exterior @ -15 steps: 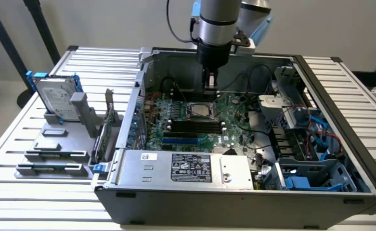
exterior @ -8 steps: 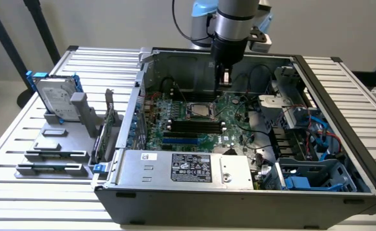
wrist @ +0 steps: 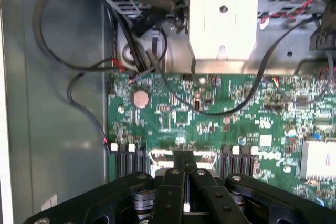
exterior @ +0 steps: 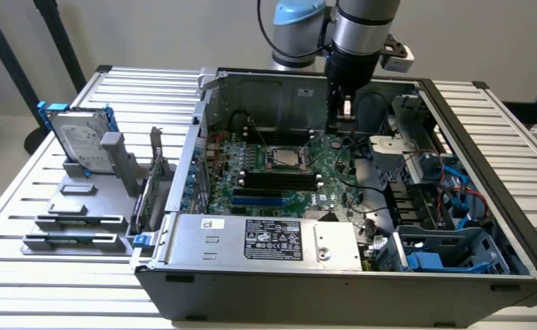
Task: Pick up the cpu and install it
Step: 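Close the cpu cover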
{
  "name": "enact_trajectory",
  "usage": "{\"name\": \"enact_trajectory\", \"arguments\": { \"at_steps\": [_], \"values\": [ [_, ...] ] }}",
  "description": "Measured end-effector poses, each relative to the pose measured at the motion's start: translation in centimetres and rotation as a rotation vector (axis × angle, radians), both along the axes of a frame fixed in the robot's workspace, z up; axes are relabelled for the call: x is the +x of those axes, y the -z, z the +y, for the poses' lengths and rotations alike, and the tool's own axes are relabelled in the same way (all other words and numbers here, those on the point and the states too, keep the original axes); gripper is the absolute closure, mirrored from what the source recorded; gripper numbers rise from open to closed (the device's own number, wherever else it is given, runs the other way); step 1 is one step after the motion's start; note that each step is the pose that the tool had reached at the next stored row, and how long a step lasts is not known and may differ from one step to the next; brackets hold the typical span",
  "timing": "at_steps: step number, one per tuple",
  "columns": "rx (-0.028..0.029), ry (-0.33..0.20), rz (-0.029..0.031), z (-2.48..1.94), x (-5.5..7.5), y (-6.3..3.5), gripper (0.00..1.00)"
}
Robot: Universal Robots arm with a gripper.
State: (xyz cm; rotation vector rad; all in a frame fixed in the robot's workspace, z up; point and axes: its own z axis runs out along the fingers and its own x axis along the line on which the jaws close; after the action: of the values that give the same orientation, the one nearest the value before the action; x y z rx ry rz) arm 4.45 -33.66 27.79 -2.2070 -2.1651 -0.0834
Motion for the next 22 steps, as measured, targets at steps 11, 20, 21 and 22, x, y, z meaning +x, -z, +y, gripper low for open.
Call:
{"name": "enact_trajectory", "arguments": {
  "at_steps": [11,20,21,22],
  "values": [
    [0.0038,0.000,-0.0001,-0.38,1.5,1.30,0.89],
    [0.0054,0.000,-0.0001,-0.46,0.8,2.82,0.89],
    [0.0074,0.000,0.0002,-0.47,0.7,2.86,0.89],
    [0.0114,0.000,0.0037,-0.47,0.7,2.86,0.89]
  ]
}}
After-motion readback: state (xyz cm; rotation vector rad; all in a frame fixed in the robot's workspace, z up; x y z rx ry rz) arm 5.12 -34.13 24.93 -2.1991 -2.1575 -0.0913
